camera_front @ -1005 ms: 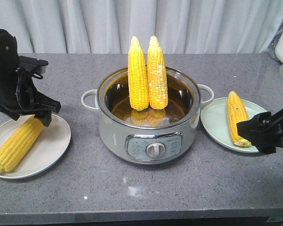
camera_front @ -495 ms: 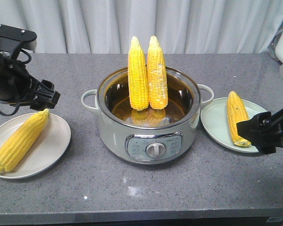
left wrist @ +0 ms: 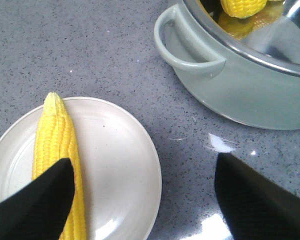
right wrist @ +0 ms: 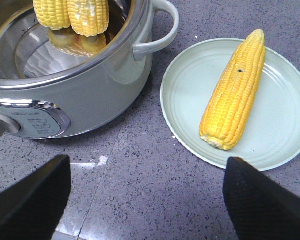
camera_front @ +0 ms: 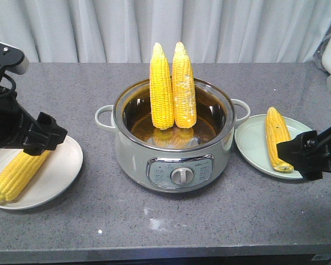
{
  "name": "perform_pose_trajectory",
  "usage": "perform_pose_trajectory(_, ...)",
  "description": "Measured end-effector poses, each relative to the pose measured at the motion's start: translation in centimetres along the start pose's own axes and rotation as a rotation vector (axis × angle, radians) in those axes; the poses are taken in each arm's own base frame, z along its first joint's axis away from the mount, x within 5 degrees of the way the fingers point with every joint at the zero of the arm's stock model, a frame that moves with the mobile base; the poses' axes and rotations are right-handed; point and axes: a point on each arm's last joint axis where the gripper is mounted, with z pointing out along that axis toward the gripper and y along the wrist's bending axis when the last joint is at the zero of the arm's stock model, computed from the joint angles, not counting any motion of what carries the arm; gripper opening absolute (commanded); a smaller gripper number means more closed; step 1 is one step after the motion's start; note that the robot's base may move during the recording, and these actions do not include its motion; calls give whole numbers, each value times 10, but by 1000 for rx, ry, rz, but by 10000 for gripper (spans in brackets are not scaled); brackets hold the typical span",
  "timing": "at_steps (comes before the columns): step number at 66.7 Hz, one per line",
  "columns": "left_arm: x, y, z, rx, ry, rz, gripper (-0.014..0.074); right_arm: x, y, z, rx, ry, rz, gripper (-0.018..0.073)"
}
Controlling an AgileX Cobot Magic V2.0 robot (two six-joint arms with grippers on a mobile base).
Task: Distribute corn equally
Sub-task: 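Raise the left gripper up and away from the cream plate, then reach the right gripper into the pot and grasp a corn cob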
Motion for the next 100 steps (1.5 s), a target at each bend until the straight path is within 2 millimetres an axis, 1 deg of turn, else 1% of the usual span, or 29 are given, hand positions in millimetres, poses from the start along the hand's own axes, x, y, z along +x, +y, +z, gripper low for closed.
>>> perform_pose_trajectory(9, 1, 0, 0, 0, -3, 0, 559, -1, 0, 0, 1, -10, -10, 584)
perform_pose_trajectory(21, 1, 0, 0, 0, -4, 0, 559, -8, -1, -1, 8, -68, -49, 584)
perform_pose_trajectory(25, 1, 0, 0, 0, -4, 0, 559, -11, -1, -1, 9, -75, -58, 584)
perform_pose_trajectory(33, 1, 0, 0, 0, -4, 0, 559, -23, -1, 6, 3, -70, -82, 583)
perform_pose_trajectory(38, 1, 0, 0, 0, -4, 0, 559, -32, 0, 15, -15, -60, -102, 583)
perform_pose_trajectory(49, 1, 0, 0, 0, -4, 0, 559, -60, 3, 35, -76, -60, -147, 577)
perform_pose_trajectory(58, 1, 0, 0, 0, -4, 0, 559, -84, 4, 56, -111, -57, -171, 561)
perform_pose_trajectory(67, 1, 0, 0, 0, -4, 0, 559, -103, 5, 78, -152, -36, -200, 544)
perform_pose_trajectory(84, 1, 0, 0, 0, -4, 0, 559, -133, 9, 119, -243, -36, -252, 503)
perform_pose_trajectory(94, 1, 0, 0, 0, -4, 0, 559, -145, 10, 145, -288, -26, -272, 487)
perform_pose_trajectory(100, 1, 0, 0, 0, -4, 0, 559, -152, 10, 156, -295, -29, -281, 486)
